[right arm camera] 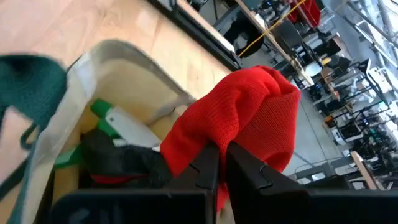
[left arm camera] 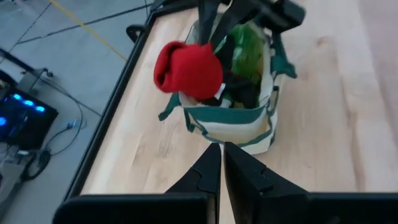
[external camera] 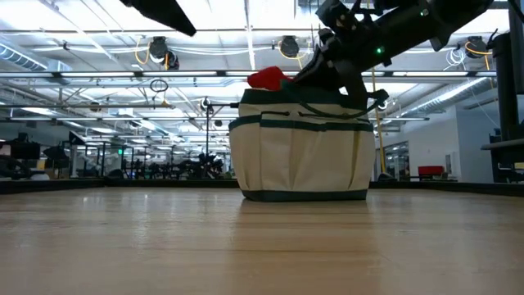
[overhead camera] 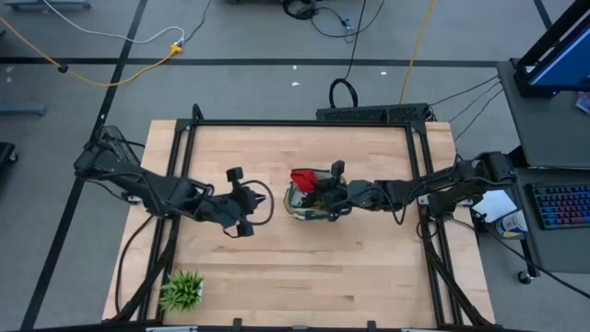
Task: Pick & Place Garden tools in Gardening bag
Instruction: Put the red gloves into the green gardening bag
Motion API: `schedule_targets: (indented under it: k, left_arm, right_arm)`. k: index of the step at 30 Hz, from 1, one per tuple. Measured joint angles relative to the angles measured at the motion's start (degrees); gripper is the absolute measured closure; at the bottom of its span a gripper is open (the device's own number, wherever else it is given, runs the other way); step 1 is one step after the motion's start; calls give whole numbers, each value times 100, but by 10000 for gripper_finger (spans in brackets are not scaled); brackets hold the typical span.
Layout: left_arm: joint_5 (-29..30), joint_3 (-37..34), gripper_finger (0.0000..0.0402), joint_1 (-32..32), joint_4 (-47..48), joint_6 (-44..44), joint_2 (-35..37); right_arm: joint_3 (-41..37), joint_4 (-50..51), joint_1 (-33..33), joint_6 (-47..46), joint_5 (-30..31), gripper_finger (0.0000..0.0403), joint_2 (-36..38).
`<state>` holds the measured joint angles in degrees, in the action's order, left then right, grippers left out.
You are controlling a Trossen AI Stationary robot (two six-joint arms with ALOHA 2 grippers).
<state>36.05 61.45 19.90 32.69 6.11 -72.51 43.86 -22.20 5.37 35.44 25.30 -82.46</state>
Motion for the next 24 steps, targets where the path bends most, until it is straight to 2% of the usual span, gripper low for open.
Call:
schedule_targets:
  k: [6,10,12,17,24]
  left_arm:
    - [-15,0,376,-199,-4,208,-364]
    - [-62,0,376,-242,-422,-107,-565]
    - [-277,-2,376,-257,-800,-435,-607]
    - [-1339,0,376,-362,-1331,-1495,-748]
    - [-1830,0,375,-656,-1346,-2215,-1081]
  right_arm:
    - [0,211,0,454,-3,393,0]
    - [0,362,0,759,-4,393,0]
    - [0,456,0,867,-4,393,0]
    - [-4,485,0,886,-28,393,0]
    - [-9,503,-2,933,-663,393,0]
